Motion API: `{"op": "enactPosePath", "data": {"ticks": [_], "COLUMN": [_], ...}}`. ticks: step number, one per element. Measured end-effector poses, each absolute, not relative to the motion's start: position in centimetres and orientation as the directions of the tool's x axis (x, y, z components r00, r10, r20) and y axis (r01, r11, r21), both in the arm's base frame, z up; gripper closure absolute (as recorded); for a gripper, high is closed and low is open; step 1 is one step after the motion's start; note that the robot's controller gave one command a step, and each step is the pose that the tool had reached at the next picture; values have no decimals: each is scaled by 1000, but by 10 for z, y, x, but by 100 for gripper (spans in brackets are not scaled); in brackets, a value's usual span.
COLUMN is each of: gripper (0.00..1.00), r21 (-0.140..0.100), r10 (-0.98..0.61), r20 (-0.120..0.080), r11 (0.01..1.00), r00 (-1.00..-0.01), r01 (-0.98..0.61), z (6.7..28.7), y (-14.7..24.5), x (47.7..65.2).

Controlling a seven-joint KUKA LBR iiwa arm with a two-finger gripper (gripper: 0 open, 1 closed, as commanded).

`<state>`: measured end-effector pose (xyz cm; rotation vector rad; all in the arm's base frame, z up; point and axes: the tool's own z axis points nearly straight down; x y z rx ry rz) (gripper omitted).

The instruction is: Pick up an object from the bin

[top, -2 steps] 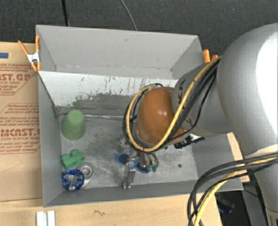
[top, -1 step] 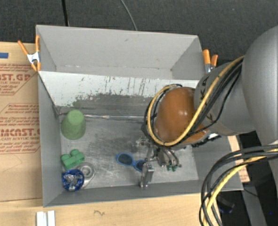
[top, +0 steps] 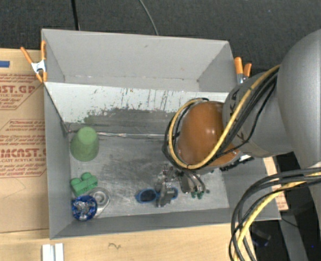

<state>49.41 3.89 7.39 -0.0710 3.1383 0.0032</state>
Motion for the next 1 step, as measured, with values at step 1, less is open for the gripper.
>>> {"op": "enactPosePath", "data": {"ticks": [1], "gripper": [100], "r21": [-1], "r10": [-87], "r20": [-10], "r11": [996], "r00": [-996], "r01": [-87], "z": [239], "y": [19], "x": [495]}}
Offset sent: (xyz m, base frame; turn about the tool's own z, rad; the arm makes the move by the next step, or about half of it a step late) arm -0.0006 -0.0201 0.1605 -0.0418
